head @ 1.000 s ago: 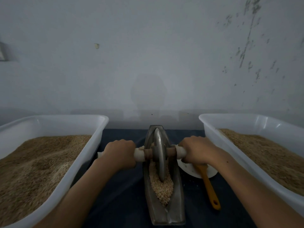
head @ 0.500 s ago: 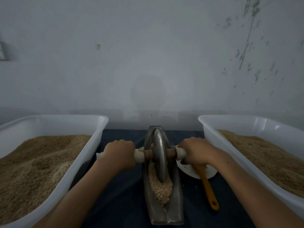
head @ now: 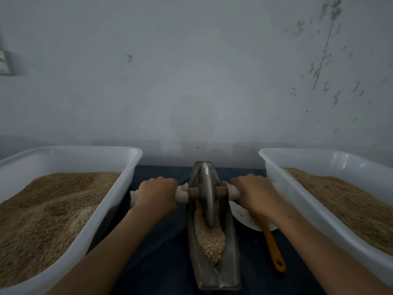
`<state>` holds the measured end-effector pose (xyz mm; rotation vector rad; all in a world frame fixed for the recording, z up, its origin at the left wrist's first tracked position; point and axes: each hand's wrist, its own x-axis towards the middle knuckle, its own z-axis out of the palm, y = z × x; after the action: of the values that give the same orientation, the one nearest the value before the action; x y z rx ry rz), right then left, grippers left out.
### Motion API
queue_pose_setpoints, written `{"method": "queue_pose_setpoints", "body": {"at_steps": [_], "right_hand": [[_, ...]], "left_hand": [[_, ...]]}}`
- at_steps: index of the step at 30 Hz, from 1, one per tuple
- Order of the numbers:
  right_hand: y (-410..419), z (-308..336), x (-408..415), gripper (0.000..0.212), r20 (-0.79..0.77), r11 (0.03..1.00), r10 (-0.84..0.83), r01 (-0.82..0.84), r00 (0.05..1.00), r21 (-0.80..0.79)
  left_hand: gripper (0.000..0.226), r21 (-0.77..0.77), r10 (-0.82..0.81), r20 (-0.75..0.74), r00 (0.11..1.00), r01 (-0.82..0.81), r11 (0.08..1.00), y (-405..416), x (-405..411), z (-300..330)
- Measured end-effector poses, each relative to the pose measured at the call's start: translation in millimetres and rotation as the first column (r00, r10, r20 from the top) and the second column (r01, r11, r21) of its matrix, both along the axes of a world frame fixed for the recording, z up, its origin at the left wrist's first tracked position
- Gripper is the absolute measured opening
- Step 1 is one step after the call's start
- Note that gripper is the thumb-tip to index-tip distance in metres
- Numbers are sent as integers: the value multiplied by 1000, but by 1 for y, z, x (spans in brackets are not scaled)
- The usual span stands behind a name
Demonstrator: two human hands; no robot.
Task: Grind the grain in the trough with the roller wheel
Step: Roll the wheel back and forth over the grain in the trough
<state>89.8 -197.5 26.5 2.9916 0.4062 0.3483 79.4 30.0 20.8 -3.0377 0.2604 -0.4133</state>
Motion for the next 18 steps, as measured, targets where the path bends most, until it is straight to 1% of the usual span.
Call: {"method": "queue_pose_setpoints", "body": {"at_steps": [1, 3, 4, 6, 7, 9, 12, 15, 18], "right_hand": [[0, -1, 1, 10, 15, 1000, 2, -2, 1000, 2], [-1, 0, 0, 14, -11, 1000, 6, -6, 1000, 6], [-1, 2, -1, 14, -41, 1000, 13, -13, 999, 5], [-2, 8, -3, 6, -122, 1000, 25, -27, 992, -8], [-2, 12, -4, 8, -175, 999, 23, -27, 984, -22], [-1, 18, -6, 23, -287, 999, -9, -5, 958, -47], [-1, 21, -8, 30, -383, 999, -39, 29, 923, -32], [-1, 19, -6, 30, -365, 999, -40, 29, 930, -37], [-1, 14, -4, 20, -266, 999, -18, 9, 964, -36]], "left_hand": [[16, -6, -2, 9, 1000, 2, 1000, 0, 1, -1], [17, -7, -16, 2, 1000, 16, 1000, 2, 2, -2], [18, -5, -26, -20, 999, 26, 1000, 3, 2, -1], [21, 1, -48, -89, 995, 48, 999, 5, 4, 1], [23, 4, -59, -126, 990, 60, 998, 6, 4, 3], [26, 11, -86, -192, 978, 90, 996, 9, 5, 6], [27, 22, -118, -225, 967, 126, 992, 10, 6, 7], [27, 26, -112, -192, 975, 119, 993, 9, 5, 6], [26, 32, -76, -133, 988, 81, 996, 7, 4, 3]]}}
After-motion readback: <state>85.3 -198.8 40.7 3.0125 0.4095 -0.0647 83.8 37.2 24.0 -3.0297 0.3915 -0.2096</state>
